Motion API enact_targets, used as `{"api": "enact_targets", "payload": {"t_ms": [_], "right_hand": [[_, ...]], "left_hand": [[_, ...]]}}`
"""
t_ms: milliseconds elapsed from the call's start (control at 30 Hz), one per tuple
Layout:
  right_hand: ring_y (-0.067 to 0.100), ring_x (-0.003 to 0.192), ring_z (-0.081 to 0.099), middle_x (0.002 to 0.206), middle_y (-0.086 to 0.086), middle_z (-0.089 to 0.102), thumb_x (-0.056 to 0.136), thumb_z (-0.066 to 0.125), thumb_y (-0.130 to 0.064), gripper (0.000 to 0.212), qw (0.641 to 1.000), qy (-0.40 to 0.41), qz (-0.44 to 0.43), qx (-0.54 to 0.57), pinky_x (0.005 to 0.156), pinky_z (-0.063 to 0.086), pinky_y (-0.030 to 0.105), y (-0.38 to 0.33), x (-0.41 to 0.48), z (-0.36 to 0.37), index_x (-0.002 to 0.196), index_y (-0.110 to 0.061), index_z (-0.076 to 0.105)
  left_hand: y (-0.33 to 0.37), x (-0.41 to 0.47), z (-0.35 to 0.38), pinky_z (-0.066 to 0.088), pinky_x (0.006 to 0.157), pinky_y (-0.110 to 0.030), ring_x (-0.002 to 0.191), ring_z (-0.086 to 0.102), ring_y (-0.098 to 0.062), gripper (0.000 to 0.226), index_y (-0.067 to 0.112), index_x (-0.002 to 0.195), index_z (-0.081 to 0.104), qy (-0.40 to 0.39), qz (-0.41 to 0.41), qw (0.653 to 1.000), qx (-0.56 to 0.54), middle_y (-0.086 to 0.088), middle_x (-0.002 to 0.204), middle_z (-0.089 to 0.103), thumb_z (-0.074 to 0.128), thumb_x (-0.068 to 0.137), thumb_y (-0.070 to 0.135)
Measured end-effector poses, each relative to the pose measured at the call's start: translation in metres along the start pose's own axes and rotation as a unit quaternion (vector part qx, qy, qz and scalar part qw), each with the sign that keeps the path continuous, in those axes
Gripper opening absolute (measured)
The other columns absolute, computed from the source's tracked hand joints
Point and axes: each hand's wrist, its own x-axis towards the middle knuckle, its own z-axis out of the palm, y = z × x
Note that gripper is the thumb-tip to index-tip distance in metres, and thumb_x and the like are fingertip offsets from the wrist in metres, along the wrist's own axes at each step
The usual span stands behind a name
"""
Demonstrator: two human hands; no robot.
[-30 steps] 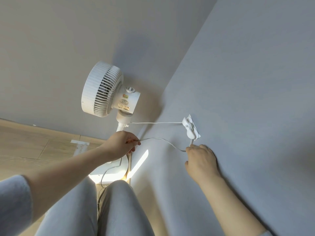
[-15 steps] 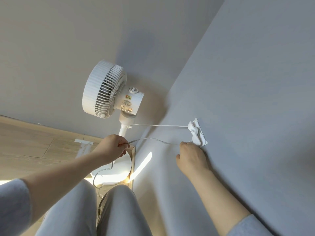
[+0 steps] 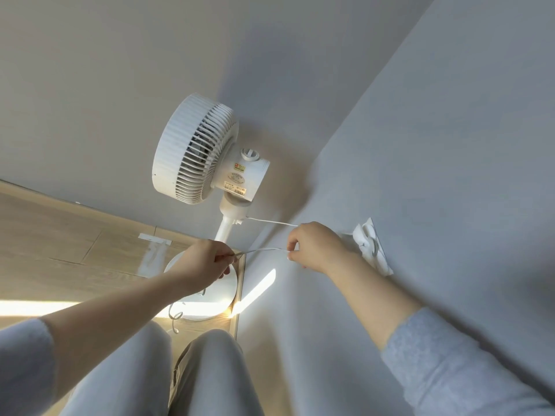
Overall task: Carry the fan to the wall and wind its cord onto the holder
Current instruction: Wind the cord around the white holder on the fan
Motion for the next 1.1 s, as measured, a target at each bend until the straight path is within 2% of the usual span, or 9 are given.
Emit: {"api": "enact_targets", "payload": {"t_ms": [67, 167, 300, 367, 533, 600, 767, 1033, 1100], "right_hand": [[0.023, 0.082, 0.065, 0.067, -0.002, 0.061, 0.084, 0.055, -0.010, 0.016, 1.000, -0.020, -0.002, -0.007, 0.053, 0.038, 0.021, -0.001, 0.012, -0.006, 0.085, -0.020, 0.068], [0.020, 0.066, 0.062, 0.055, -0.004, 0.060, 0.081, 0.050, -0.004, 0.020, 0.999, -0.044, 0.014, -0.007, 0.068, 0.053, 0.027, 0.004, 0.029, -0.014, 0.075, -0.019, 0.062], [0.024, 0.058, 0.066, 0.066, 0.007, 0.073, 0.079, 0.046, -0.001, 0.023, 0.998, -0.046, 0.033, 0.009, 0.073, 0.061, 0.034, 0.017, 0.045, -0.027, 0.068, -0.012, 0.062], [0.022, 0.055, 0.065, 0.068, 0.009, 0.073, 0.080, 0.045, -0.002, 0.022, 0.998, -0.043, 0.044, 0.027, 0.072, 0.061, 0.033, 0.025, 0.049, -0.034, 0.068, -0.012, 0.060], [0.022, 0.055, 0.063, 0.063, 0.008, 0.070, 0.082, 0.044, -0.001, 0.025, 0.993, -0.048, 0.073, 0.074, 0.063, 0.057, 0.030, 0.044, 0.056, -0.052, 0.086, 0.005, 0.068], [0.020, 0.053, 0.062, 0.065, 0.008, 0.070, 0.085, 0.045, -0.002, 0.024, 0.992, -0.050, 0.088, 0.075, 0.057, 0.053, 0.024, 0.054, 0.057, -0.060, 0.085, 0.004, 0.068], [0.024, 0.055, 0.063, 0.071, 0.013, 0.071, 0.085, 0.043, 0.000, 0.017, 0.988, -0.025, 0.112, 0.102, 0.073, 0.058, 0.036, 0.070, 0.057, -0.069, 0.079, -0.005, 0.058], [0.023, 0.056, 0.063, 0.082, 0.015, 0.077, 0.085, 0.042, -0.001, 0.021, 0.986, 0.020, 0.156, 0.048, 0.079, 0.060, 0.039, 0.074, 0.055, -0.082, 0.081, -0.006, 0.062], [0.023, 0.054, 0.064, 0.083, 0.015, 0.077, 0.087, 0.042, -0.001, 0.023, 0.985, 0.027, 0.165, 0.044, 0.079, 0.060, 0.038, 0.074, 0.050, -0.093, 0.085, -0.003, 0.065]], "left_hand": [[-0.002, 0.000, 0.001, 0.051, 0.056, -0.031, 0.058, 0.061, -0.014, 0.019, 0.010, 0.087, 0.072, 0.004, 0.010, 1.000, -0.003, 0.001, 0.068, 0.068, 0.054, 0.090, 0.016], [-0.002, 0.001, 0.005, 0.055, 0.062, -0.037, 0.063, 0.065, -0.019, 0.016, 0.011, 0.087, 0.071, -0.006, 0.020, 0.999, -0.032, -0.003, 0.070, 0.070, 0.057, 0.090, 0.018], [-0.001, 0.005, 0.013, 0.041, 0.053, -0.016, 0.054, 0.056, -0.001, 0.015, 0.017, 0.086, 0.069, -0.007, 0.040, 0.999, -0.009, 0.010, 0.063, 0.061, 0.055, 0.091, 0.019], [-0.002, 0.009, 0.017, 0.038, 0.052, -0.014, 0.054, 0.055, 0.005, 0.017, 0.018, 0.084, 0.068, -0.013, 0.036, 0.999, -0.016, 0.010, 0.063, 0.060, 0.053, 0.091, 0.018], [0.006, 0.016, 0.022, 0.040, 0.055, -0.006, 0.057, 0.055, -0.001, 0.017, 0.020, 0.084, 0.067, -0.009, 0.040, 0.999, -0.009, 0.010, 0.064, 0.061, 0.052, 0.092, 0.023], [0.007, 0.017, 0.024, 0.039, 0.053, -0.008, 0.060, 0.054, -0.002, 0.018, 0.022, 0.084, 0.066, -0.012, 0.037, 0.999, 0.002, 0.011, 0.065, 0.061, 0.051, 0.092, 0.025], [0.002, 0.019, 0.028, 0.036, 0.049, -0.011, 0.055, 0.052, -0.002, 0.022, 0.024, 0.079, 0.064, -0.032, 0.024, 0.999, -0.005, 0.008, 0.066, 0.061, 0.047, 0.094, 0.025], [0.019, 0.023, 0.018, 0.039, 0.057, 0.000, 0.065, 0.059, 0.007, 0.022, 0.019, 0.090, 0.066, -0.022, 0.058, 0.997, -0.035, 0.008, 0.075, 0.066, 0.045, 0.093, 0.013], [0.026, 0.023, 0.017, 0.040, 0.057, 0.000, 0.065, 0.060, 0.002, 0.024, 0.017, 0.092, 0.067, -0.021, 0.063, 0.997, -0.048, 0.008, 0.074, 0.066, 0.044, 0.093, 0.009]]}}
